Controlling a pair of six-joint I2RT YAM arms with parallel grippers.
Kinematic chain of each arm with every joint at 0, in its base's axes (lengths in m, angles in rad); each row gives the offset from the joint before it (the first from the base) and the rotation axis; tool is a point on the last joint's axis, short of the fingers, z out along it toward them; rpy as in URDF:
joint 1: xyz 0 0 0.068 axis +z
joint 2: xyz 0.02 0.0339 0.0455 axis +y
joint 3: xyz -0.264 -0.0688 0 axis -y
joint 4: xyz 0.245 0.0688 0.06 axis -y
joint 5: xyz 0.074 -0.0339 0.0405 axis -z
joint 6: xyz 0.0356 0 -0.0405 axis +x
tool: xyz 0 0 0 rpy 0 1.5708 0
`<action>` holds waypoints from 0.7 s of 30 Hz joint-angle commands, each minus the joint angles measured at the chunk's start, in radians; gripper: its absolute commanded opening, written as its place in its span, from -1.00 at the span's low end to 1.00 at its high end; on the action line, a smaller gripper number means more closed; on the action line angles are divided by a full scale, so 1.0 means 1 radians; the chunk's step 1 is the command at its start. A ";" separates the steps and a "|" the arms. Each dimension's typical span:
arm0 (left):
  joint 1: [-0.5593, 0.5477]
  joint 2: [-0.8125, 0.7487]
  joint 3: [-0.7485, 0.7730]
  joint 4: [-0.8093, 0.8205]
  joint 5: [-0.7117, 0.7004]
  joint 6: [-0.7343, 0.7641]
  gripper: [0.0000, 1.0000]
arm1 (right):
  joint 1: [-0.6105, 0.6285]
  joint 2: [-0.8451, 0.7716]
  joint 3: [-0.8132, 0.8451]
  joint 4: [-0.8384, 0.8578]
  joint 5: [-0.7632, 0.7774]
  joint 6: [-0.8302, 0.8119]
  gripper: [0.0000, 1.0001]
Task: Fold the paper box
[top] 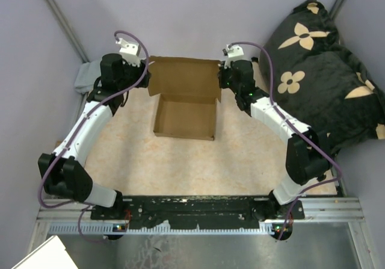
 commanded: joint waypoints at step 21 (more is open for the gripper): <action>0.006 0.234 0.175 0.031 -0.066 0.090 0.16 | 0.010 -0.068 0.018 -0.005 -0.149 -0.074 -1.00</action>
